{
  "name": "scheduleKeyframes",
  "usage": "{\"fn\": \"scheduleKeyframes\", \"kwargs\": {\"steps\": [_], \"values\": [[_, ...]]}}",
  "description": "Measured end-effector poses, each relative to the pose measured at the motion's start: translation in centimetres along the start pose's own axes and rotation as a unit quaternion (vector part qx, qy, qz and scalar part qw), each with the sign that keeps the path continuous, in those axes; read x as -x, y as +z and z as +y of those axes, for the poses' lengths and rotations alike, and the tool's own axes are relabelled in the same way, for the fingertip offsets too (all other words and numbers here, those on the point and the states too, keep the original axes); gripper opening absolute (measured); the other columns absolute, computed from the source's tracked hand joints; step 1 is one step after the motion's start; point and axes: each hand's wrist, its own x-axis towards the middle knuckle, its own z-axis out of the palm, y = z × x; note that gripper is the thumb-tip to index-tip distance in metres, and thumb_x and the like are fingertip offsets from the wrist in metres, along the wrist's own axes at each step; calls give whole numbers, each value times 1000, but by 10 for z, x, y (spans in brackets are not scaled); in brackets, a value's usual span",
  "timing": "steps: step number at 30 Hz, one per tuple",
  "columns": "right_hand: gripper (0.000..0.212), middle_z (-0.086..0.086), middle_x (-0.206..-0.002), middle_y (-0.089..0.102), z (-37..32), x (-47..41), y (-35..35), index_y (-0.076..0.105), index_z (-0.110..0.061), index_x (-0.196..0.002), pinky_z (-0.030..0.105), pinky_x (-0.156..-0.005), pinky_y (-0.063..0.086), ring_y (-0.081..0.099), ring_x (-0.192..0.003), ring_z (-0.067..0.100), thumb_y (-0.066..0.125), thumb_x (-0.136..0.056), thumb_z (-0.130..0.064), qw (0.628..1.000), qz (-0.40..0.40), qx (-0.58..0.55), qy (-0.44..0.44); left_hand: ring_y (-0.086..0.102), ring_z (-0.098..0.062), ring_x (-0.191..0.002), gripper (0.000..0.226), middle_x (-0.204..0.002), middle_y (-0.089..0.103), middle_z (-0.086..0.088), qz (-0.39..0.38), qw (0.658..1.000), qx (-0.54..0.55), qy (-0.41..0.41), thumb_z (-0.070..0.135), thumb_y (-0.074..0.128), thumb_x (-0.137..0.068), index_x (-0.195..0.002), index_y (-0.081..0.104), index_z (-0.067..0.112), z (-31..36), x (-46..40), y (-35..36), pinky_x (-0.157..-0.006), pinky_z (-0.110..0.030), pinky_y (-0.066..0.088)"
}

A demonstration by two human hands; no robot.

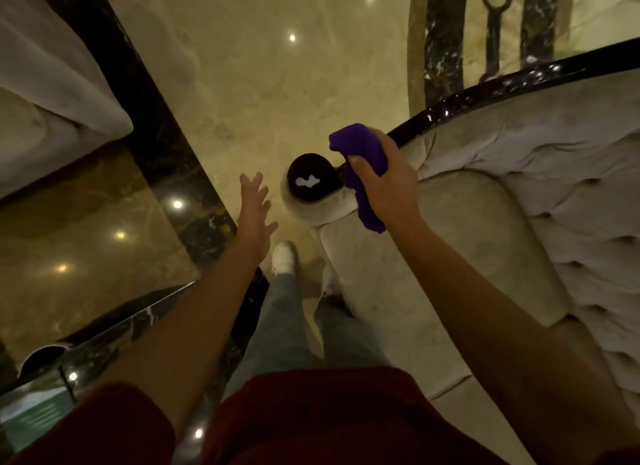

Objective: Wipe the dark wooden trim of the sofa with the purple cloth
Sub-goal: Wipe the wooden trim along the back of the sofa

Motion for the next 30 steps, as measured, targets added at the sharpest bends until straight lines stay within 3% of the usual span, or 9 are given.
{"fn": "scheduleKeyframes", "kwargs": {"steps": [2, 6, 10, 12, 15, 17, 21, 24, 30], "values": [[48, -20, -127, 63, 2, -12, 21, 53, -26, -146, 2, -91, 41, 54, -108, -22, 64, -100, -34, 1000, -8, 3, -17, 18, -25, -157, 76, -171, 21, 4, -23, 1000, -6, -16, 80, 14, -95, -159, 28, 43, 1, -18, -2, -121, -63, 17], [56, 1, -149, 58, 8, -41, 70, 49, -20, -152, 31, -106, 49, 57, -133, 16, 63, -100, -39, 996, -12, 55, -64, 19, -25, -157, 80, -172, 19, 4, -74, 996, 17, -40, 82, 14, -93, -161, 23, 40, 2, -46, -1, -122, -63, 18], [58, 11, -155, 51, 25, -49, 118, 51, -16, -151, 33, -105, 42, 52, -138, 29, 64, -99, -40, 992, -24, 103, -72, 25, -29, -155, 91, -170, 23, -5, -115, 977, 157, -85, 88, 24, -87, -162, 22, 35, -8, -69, -10, -122, -65, 21], [55, 15, -153, 53, 32, -40, 134, 55, -12, -147, 47, -116, 40, 49, -140, 35, 65, -99, -37, 990, -4, 109, -86, 28, -29, -154, 93, -169, 27, -6, -121, 973, 176, -87, 88, 26, -87, -162, 25, 32, -14, -70, -17, -121, -66, 22], [58, 16, -154, 53, 40, -35, 150, 57, -14, -146, 63, -120, 28, 42, -147, 40, 51, -101, -49, 982, 35, 157, -96, 31, -27, -153, 94, -166, 34, -5, -126, 970, 186, -90, 87, 24, -88, -161, 30, 29, -22, -73, -17, -122, -65, 21], [61, 17, -158, 48, 43, -32, 157, 55, -17, -150, 64, -122, 24, 37, -150, 41, 48, -101, -53, 972, 45, 200, -112, 33, -24, -152, 95, -164, 38, -3, -130, 973, 169, -84, 88, 19, -88, -160, 34, 27, -22, -74, -12, -124, -62, 19], [62, 18, -160, 45, 57, -31, 155, 53, -22, -152, 64, -122, 26, 37, -150, 46, 61, -99, -54, 940, 30, 295, -171, 37, -23, -150, 97, -161, 43, -2, -118, 978, 156, -77, 88, 10, -88, -159, 36, 27, -18, -73, -8, -125, -56, 20], [59, 18, -159, 47, 66, -41, 142, 51, -24, -153, 66, -121, 27, 39, -148, 46, 53, -102, -54, 917, 15, 340, -209, 35, -24, -150, 95, -164, 38, -2, -94, 980, 161, -64, 87, 11, -89, -160, 32, 27, -16, -74, -7, -120, -53, 24], [52, 16, -156, 51, 81, -65, 90, 50, -26, -154, 67, -121, 28, 39, -148, 46, 49, -106, -46, 866, 20, 433, -250, 38, -18, -149, 78, -162, 42, 3, 48, 999, 7, -21, 73, 11, -100, -157, 39, 28, -18, -73, 30, -123, -49, 24]]}}
